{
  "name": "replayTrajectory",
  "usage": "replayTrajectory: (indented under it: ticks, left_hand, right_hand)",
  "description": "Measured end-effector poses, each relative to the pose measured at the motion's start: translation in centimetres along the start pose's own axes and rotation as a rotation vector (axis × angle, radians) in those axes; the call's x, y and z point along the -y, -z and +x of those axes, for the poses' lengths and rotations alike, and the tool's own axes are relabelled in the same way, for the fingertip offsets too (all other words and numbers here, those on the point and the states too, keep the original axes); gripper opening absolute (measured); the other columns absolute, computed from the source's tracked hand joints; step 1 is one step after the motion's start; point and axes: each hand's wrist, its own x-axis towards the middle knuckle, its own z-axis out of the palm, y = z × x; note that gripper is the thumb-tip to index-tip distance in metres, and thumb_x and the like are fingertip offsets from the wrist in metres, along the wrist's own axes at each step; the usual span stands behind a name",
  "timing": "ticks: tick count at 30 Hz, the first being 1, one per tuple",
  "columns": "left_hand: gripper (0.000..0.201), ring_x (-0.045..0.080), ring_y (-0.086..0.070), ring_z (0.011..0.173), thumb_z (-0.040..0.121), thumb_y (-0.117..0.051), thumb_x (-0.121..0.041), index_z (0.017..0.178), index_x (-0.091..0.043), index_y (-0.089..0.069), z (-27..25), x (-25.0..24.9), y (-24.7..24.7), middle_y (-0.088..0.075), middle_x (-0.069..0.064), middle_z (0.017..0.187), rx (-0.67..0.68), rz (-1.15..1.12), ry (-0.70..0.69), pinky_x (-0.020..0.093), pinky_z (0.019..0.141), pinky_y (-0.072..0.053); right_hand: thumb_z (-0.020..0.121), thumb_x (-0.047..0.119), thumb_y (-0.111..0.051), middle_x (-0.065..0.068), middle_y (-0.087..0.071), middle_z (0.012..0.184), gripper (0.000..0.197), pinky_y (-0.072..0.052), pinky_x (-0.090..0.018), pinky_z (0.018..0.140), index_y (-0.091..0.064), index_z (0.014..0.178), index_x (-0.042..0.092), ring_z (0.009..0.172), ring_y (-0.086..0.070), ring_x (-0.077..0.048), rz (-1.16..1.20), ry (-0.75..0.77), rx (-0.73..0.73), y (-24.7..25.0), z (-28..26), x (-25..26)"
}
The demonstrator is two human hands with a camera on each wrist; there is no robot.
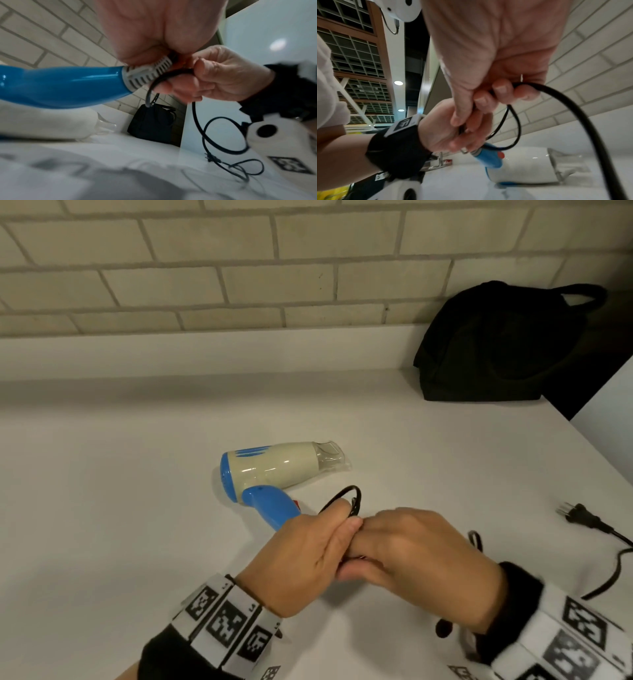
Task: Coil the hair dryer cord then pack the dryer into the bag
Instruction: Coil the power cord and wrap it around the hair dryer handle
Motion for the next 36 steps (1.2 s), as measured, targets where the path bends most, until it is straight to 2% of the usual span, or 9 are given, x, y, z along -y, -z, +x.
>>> replayTrajectory:
  ticks: [5, 10, 14, 19, 21, 24, 29, 34, 36]
  left_hand:
    - [0.038, 0.006, -0.038, 0.049, 0.082, -0.03, -0.052, 0.062, -0.022, -0.039, 0.4, -0.2, -0.1, -0.042, -0.01, 0.049, 0.024, -0.202, 0.11, 0.018, 0.051, -0.032]
    - [0.027, 0.001, -0.033, 0.039, 0.075, -0.052, -0.045, 0.054, -0.03, -0.044, 0.8, -1.0, 0.7, -0.038, -0.015, 0.04, 0.084, -0.459, 0.218, 0.01, 0.046, -0.029]
    - [0.025, 0.001, -0.031, 0.041, 0.066, -0.061, -0.022, 0.052, -0.025, -0.041, 0.5, -0.6, 1.7, -0.035, -0.014, 0.04, 0.14, -0.498, 0.233, 0.01, 0.046, -0.028]
    - [0.019, 0.0, -0.027, 0.035, 0.062, -0.056, -0.034, 0.044, -0.029, -0.05, 0.1, -0.6, 2.3, -0.032, -0.015, 0.034, 0.204, -0.649, 0.306, 0.013, 0.043, -0.026]
    - [0.021, 0.001, -0.027, 0.032, 0.067, -0.054, -0.039, 0.05, -0.027, -0.053, 0.1, -0.7, 2.2, -0.032, -0.014, 0.03, 0.185, -0.678, 0.331, 0.016, 0.044, -0.032]
    - [0.039, 0.004, -0.022, 0.029, 0.075, -0.047, -0.041, 0.04, -0.025, -0.049, 0.5, -1.0, 2.0, -0.026, -0.013, 0.026, 0.158, -0.74, 0.367, 0.017, 0.045, -0.038]
    - [0.042, 0.007, -0.017, 0.03, 0.076, -0.039, -0.045, 0.039, -0.027, -0.034, 0.8, -1.2, 2.1, -0.025, -0.014, 0.027, 0.087, -0.844, 0.436, 0.02, 0.038, -0.023]
    - [0.04, 0.005, -0.015, 0.03, 0.077, -0.036, -0.045, 0.042, -0.026, -0.035, 0.7, -1.4, 2.9, -0.023, -0.014, 0.031, -0.126, -0.94, 0.462, 0.025, 0.042, -0.012]
    - [0.046, 0.004, -0.014, 0.03, 0.081, -0.044, -0.049, 0.042, -0.026, -0.035, 0.7, -1.6, 3.2, -0.022, -0.014, 0.031, -0.217, -0.957, 0.474, 0.024, 0.042, -0.01]
  right_hand:
    - [0.07, 0.061, -0.051, 0.023, -0.039, 0.054, 0.035, -0.034, -0.017, 0.046, -0.039, 0.078, 0.029, 0.052, -0.041, -0.005, 0.196, -0.128, -0.125, 1.4, -0.3, -1.1]
    - [0.07, 0.056, -0.049, 0.016, -0.042, 0.093, 0.047, -0.025, -0.007, 0.051, -0.028, 0.102, 0.029, 0.071, -0.043, 0.022, 0.238, -0.09, -0.052, 0.4, 0.5, -2.2]
    - [0.071, 0.055, -0.042, 0.015, -0.049, 0.12, 0.057, -0.036, -0.008, 0.058, -0.022, 0.121, 0.037, 0.066, -0.046, 0.002, 0.354, -0.101, -0.078, -0.6, 1.3, -2.5]
    - [0.085, 0.036, -0.044, 0.004, -0.066, 0.083, 0.032, -0.043, -0.012, 0.065, -0.059, 0.101, 0.013, 0.071, -0.054, -0.002, 0.508, 0.039, -0.123, -1.3, 1.7, -3.5]
    - [0.087, 0.032, -0.04, 0.01, -0.059, 0.072, 0.026, -0.038, -0.004, 0.061, -0.054, 0.1, 0.014, 0.065, -0.052, 0.008, 0.548, 0.052, -0.125, -1.6, 1.8, -3.4]
    - [0.088, 0.03, -0.032, 0.004, -0.055, 0.072, 0.018, -0.04, -0.008, 0.06, -0.042, 0.103, 0.026, 0.065, -0.053, -0.004, 0.608, 0.042, -0.139, -2.1, 1.9, -3.0]
    - [0.087, 0.035, -0.031, 0.013, -0.049, 0.066, 0.022, -0.04, -0.008, 0.057, -0.042, 0.105, 0.028, 0.057, -0.049, 0.0, 0.695, -0.02, -0.112, -2.8, 2.8, -2.7]
    - [0.087, 0.05, -0.039, 0.006, -0.06, 0.062, 0.03, -0.049, -0.027, 0.066, -0.052, 0.101, 0.026, 0.061, -0.061, -0.017, 0.608, -0.245, 0.177, -1.4, 2.1, -4.2]
    - [0.089, 0.055, -0.035, 0.006, -0.064, 0.065, 0.032, -0.048, -0.031, 0.069, -0.052, 0.097, 0.029, 0.065, -0.062, -0.02, 0.363, -0.225, 0.312, -1.1, 1.2, -4.6]
